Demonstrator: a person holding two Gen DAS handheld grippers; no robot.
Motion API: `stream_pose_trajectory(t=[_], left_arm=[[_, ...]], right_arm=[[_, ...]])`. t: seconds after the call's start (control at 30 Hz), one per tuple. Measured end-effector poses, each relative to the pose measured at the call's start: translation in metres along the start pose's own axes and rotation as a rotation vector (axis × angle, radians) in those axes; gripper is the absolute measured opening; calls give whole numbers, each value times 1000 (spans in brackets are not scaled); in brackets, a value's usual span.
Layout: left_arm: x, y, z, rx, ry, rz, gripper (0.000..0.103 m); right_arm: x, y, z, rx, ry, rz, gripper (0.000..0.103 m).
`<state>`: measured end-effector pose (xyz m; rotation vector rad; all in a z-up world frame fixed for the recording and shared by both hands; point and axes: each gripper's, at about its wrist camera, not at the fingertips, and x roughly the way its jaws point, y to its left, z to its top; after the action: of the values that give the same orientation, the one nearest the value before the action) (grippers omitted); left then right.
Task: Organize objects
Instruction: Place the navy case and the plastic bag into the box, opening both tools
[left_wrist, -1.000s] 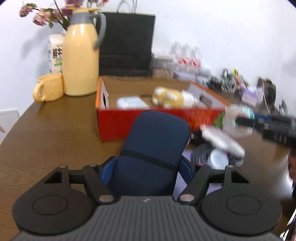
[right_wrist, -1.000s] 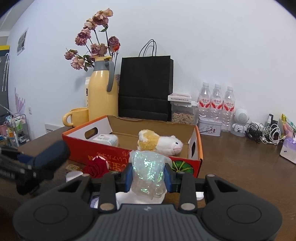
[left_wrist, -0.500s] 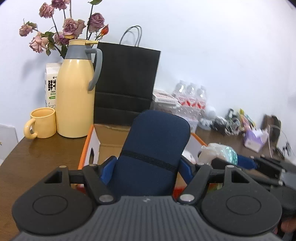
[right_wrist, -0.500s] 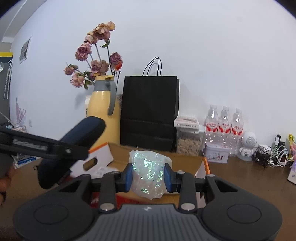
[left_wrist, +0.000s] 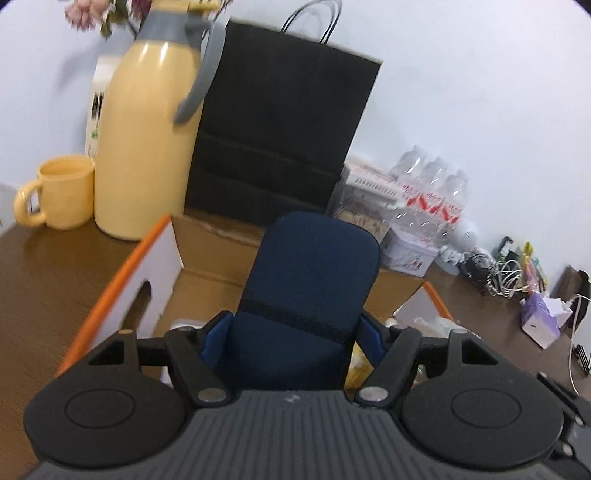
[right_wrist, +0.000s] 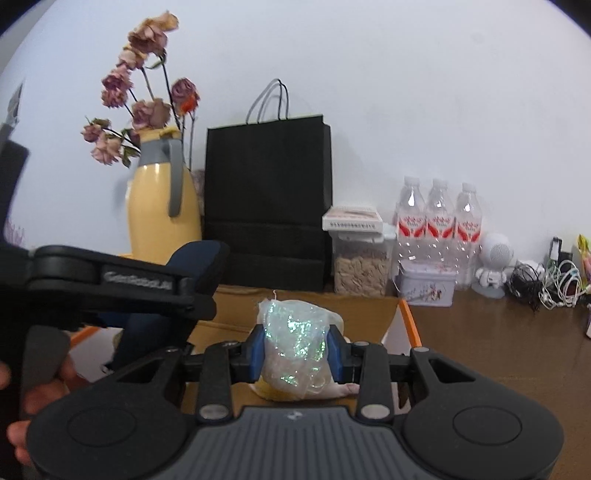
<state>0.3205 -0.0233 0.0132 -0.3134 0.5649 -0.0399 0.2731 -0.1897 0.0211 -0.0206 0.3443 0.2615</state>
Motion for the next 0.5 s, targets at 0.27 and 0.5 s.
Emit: stream_pose_trajectory(t=[0.27,0.5], left_arm=[[23,4,-3,-24,35,19,70],[15,2,-9,3,-29,-10,103]], right_arm=[[17,-4,-10,7,59,-36,33],[16,-5,-14,9,67,-43,46]])
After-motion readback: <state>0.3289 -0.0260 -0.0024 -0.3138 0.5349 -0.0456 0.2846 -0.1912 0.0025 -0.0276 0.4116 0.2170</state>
